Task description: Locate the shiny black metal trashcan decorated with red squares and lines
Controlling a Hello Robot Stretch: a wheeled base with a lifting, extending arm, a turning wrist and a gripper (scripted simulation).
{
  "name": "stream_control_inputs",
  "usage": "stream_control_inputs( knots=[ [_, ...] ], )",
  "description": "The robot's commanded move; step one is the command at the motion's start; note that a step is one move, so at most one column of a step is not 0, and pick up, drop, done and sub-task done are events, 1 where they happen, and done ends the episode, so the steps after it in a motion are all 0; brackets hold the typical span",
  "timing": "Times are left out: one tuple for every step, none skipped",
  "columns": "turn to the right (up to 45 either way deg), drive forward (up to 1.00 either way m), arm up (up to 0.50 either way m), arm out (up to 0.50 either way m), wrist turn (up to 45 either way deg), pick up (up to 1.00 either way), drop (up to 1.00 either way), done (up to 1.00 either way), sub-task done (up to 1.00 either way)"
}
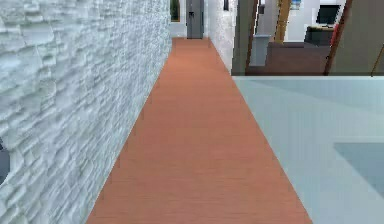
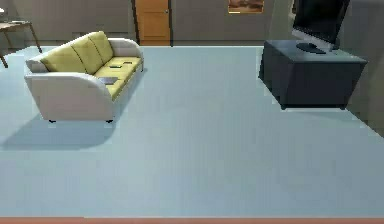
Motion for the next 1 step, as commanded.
stream_control_inputs(
  knots=[
    [24.0,0.0,0.0,0.0,0.0,0.0,0.0,0.0,0.0]
  ],
)
